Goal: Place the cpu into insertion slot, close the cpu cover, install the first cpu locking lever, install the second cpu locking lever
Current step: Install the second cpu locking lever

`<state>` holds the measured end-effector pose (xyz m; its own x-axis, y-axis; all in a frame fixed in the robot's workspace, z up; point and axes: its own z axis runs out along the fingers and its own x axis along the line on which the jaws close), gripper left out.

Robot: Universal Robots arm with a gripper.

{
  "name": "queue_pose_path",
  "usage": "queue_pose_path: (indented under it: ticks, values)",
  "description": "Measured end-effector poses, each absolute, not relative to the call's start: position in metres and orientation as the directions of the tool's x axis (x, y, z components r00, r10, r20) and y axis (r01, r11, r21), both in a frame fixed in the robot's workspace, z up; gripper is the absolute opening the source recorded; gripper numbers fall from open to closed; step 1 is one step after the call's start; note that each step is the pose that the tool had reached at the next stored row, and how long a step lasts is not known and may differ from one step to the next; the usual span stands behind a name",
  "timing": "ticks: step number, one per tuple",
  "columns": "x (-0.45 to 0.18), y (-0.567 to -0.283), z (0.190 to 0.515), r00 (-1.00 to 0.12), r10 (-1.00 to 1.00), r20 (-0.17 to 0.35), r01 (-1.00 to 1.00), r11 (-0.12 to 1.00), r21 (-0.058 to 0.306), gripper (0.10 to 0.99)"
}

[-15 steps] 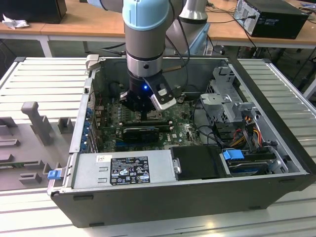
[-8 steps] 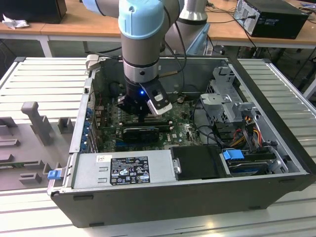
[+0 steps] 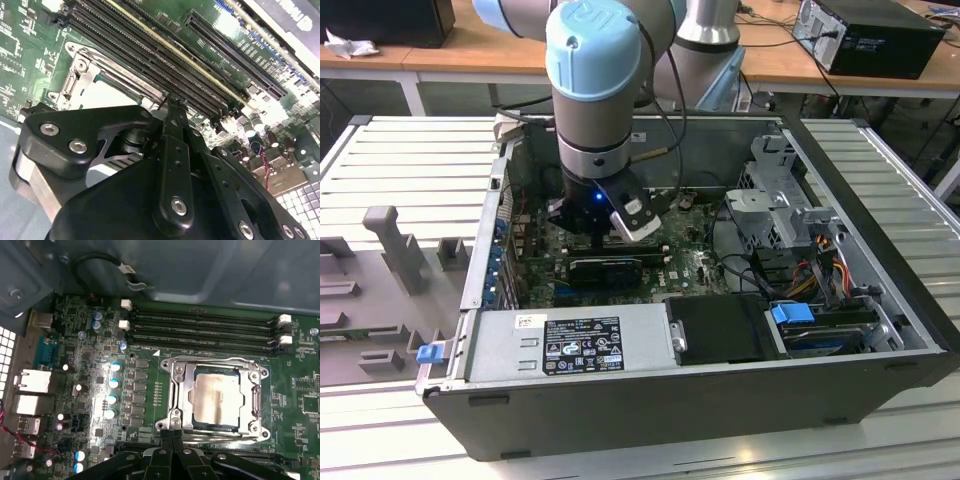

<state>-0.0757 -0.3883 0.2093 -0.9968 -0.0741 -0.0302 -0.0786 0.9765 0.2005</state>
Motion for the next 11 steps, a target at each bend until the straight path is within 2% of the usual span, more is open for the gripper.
queue_pose_path:
  ticks: [3, 5, 8, 11]
  values:
    - [-0.078, -0.396, 0.207, -0.997, -0.073, -0.035, -0.079, 0.970, 0.229, 0.106]
    - [-0.078, -0.403, 0.205, -0.997, -0.071, -0.041, -0.080, 0.957, 0.280, 0.106]
    - [-0.079, -0.406, 0.202, -0.997, -0.070, -0.044, -0.080, 0.949, 0.306, 0.106]
    - [-0.079, -0.407, 0.200, -0.997, -0.070, -0.046, -0.081, 0.946, 0.312, 0.106]
